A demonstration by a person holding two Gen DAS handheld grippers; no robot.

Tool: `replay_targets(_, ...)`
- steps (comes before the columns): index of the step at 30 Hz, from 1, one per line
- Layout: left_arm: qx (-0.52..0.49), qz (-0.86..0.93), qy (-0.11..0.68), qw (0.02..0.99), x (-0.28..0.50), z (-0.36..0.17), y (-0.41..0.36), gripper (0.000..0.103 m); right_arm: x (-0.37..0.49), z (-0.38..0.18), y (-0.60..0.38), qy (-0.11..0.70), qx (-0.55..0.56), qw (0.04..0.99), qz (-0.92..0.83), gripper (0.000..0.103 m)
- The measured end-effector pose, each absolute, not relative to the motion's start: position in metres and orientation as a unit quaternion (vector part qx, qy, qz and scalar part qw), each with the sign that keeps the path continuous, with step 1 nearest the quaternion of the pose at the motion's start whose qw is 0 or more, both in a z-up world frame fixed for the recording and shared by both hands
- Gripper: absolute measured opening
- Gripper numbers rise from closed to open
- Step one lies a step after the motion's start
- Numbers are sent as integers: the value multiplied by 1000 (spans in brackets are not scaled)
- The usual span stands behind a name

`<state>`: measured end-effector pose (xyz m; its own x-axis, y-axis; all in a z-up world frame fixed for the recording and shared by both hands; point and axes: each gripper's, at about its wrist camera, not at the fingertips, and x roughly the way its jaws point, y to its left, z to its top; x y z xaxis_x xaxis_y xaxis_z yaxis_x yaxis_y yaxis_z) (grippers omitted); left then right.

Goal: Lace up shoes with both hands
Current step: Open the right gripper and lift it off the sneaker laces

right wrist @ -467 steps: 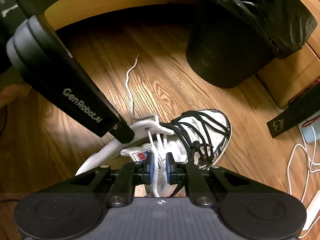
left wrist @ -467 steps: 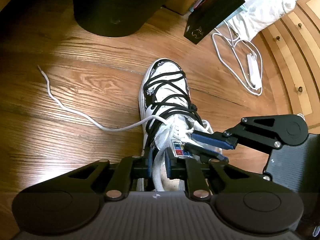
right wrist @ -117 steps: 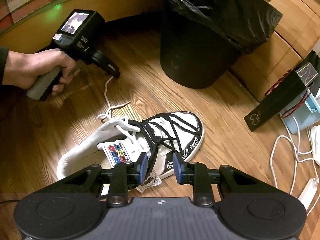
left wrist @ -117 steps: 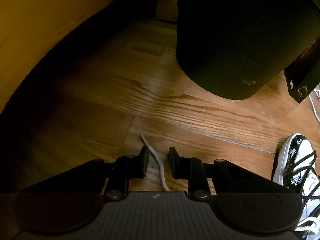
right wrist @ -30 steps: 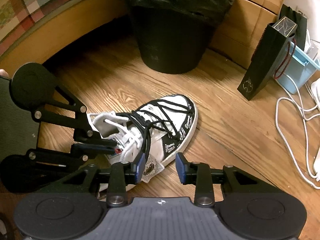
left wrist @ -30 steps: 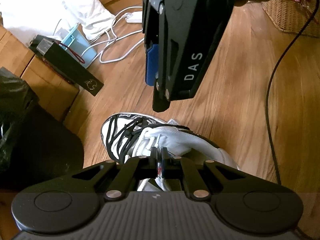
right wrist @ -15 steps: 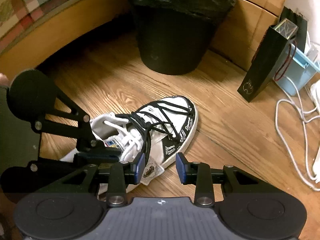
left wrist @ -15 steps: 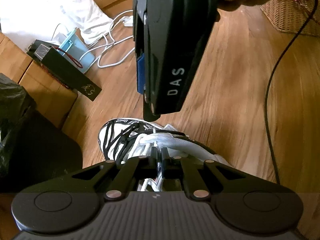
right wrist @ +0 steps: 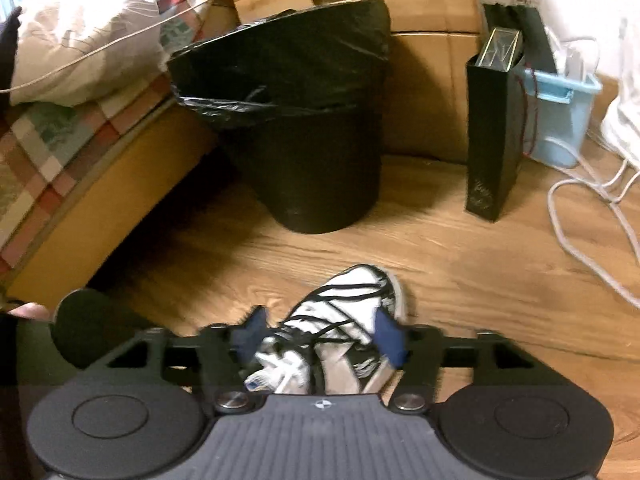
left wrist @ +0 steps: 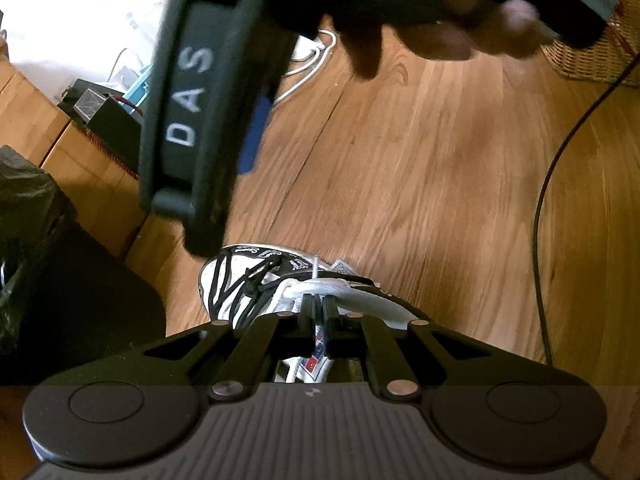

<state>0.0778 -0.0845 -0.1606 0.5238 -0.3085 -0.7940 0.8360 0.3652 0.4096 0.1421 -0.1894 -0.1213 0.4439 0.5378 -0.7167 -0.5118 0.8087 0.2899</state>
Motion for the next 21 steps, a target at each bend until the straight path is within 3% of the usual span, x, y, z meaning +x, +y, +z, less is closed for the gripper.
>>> replay_targets(8, 419, -374, 315, 765, 80, -162, -81, 4, 160, -136, -204, 505, 70, 828, 233, 67)
replay_targets(14, 417, -374, 316, 766, 79, -165, -79, 4, 160, -152, -233, 512, 205, 815, 179, 65)
replay_targets(21, 422, -371, 315, 765, 78, -166, -80, 5, 156, -141, -228, 458, 124, 870, 135, 65)
